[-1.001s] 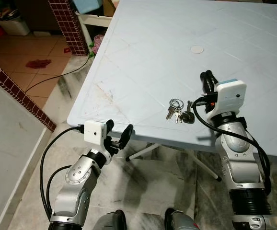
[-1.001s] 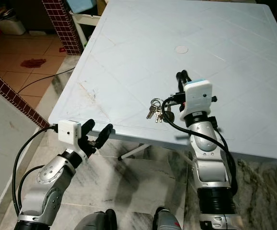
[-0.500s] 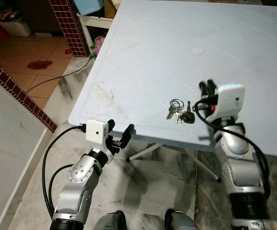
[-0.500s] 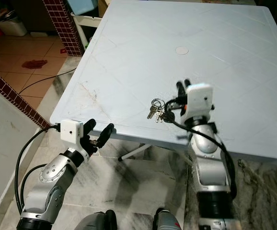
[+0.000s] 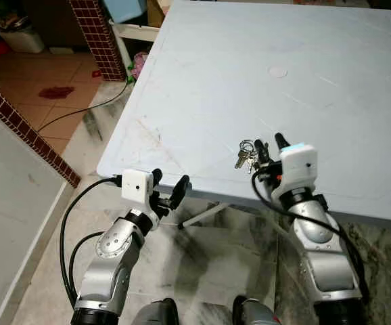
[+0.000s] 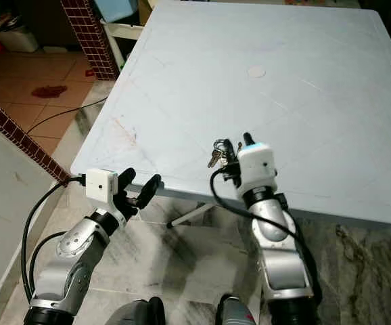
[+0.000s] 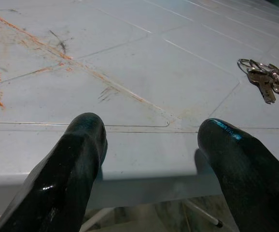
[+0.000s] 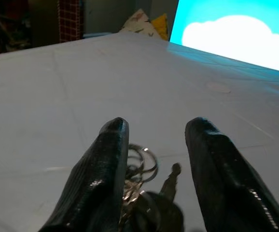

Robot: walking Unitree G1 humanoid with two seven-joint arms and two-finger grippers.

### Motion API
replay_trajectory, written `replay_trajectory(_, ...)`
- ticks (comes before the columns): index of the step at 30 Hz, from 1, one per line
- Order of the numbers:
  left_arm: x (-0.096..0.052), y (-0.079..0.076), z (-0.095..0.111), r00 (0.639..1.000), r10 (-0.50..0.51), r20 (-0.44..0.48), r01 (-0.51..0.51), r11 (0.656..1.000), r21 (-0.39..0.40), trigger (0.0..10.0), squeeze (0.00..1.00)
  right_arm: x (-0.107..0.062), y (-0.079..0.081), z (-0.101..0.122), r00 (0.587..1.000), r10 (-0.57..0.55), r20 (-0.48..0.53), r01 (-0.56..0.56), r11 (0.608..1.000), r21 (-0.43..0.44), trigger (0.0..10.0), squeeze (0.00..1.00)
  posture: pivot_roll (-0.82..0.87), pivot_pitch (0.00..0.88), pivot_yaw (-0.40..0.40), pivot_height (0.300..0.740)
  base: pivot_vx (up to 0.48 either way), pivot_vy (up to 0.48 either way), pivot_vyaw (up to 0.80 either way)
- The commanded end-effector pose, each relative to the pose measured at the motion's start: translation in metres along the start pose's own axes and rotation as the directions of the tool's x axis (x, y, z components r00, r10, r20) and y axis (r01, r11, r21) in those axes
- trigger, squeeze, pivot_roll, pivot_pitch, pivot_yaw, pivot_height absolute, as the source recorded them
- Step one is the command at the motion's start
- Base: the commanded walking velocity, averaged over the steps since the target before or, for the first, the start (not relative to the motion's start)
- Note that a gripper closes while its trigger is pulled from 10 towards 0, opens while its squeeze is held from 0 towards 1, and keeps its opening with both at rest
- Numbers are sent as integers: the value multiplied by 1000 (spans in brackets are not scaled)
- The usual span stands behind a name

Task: Hang keys on a hook

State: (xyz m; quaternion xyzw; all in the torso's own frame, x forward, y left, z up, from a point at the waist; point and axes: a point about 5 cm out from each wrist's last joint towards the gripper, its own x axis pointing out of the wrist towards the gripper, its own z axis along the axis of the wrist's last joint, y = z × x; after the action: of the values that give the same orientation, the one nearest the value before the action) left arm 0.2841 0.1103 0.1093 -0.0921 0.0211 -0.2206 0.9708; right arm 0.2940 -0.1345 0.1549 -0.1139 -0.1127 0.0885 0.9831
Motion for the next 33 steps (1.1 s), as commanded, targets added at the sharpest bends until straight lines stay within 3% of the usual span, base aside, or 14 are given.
replay_trajectory(1,-1,-1,-7,999,-11,-35,11,1000,-4,10000,0,-4,3,2,1000,-7,2,7,1000,-4,10000,1000,-19,183,78,740,0,0,0)
replay_trajectory(16,0,-4,-9,998,-30,-46,30,1000,-4,10000,0,-31,6,-27,984,-67,-166,70,997,17,10000,1000,-37,195,85,740,0,0,0)
replay_trajectory(25,0,-4,-9,998,-32,-47,32,999,-3,10000,0,-31,10,-35,983,-25,-179,25,1000,-2,10000,1000,-31,191,83,740,0,0,0)
replay_trajectory(29,0,-4,-9,998,-31,-48,31,1000,-1,10000,0,-28,12,-36,987,5,-163,-14,998,-57,10000,1000,-28,190,83,740,0,0,0)
replay_trajectory(31,0,-3,-9,998,-30,-48,30,1000,0,10000,0,-23,9,-35,989,21,-149,-36,995,-93,10000,0,-25,189,84,740,0,0,0)
replay_trajectory(33,0,-3,-9,998,-29,-49,29,1000,1,10000,0,-20,5,-36,989,24,-147,-38,995,-93,10000,0,-23,188,86,740,0,0,0)
